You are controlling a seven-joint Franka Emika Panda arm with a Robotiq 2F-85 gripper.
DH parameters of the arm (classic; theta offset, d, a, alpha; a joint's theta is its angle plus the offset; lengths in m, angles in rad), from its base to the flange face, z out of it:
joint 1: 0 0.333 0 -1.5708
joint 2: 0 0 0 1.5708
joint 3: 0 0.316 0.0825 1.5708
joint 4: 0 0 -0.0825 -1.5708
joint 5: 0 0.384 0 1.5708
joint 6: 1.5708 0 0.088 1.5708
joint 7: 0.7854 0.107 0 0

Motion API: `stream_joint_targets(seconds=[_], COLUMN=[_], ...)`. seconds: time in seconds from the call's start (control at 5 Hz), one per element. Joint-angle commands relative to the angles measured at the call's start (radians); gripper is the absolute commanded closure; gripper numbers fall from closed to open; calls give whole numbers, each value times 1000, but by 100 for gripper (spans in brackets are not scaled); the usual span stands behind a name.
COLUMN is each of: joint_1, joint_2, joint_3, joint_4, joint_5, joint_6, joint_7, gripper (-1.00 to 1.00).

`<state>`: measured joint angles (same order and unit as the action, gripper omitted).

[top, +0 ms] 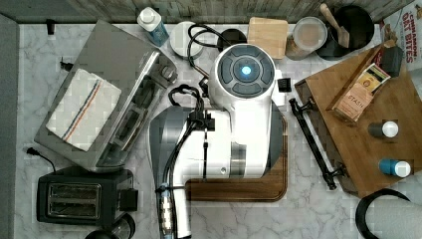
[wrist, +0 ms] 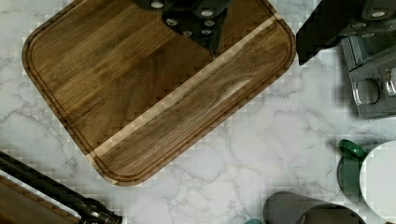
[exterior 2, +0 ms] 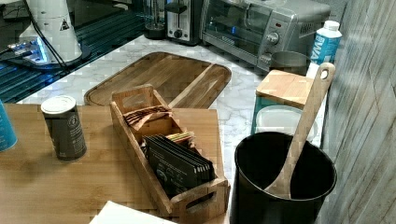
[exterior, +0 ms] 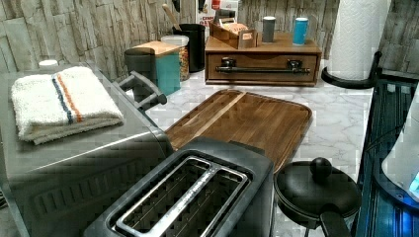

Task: Open the drawer.

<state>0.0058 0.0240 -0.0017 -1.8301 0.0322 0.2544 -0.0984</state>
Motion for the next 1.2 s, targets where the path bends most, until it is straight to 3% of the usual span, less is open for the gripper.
stream_joint_targets(seconds=[0.2,0.8,1.2], joint_1=[0,-55,-73], joint_2=[0,-168,-182], joint_3=[0,-61,-151], joint_4=[0,-318,-418], joint_5=[11,-49,-123], joint_6=[0,211,316], joint_7=[0,-578,-862], gripper=[-100,-100,-100])
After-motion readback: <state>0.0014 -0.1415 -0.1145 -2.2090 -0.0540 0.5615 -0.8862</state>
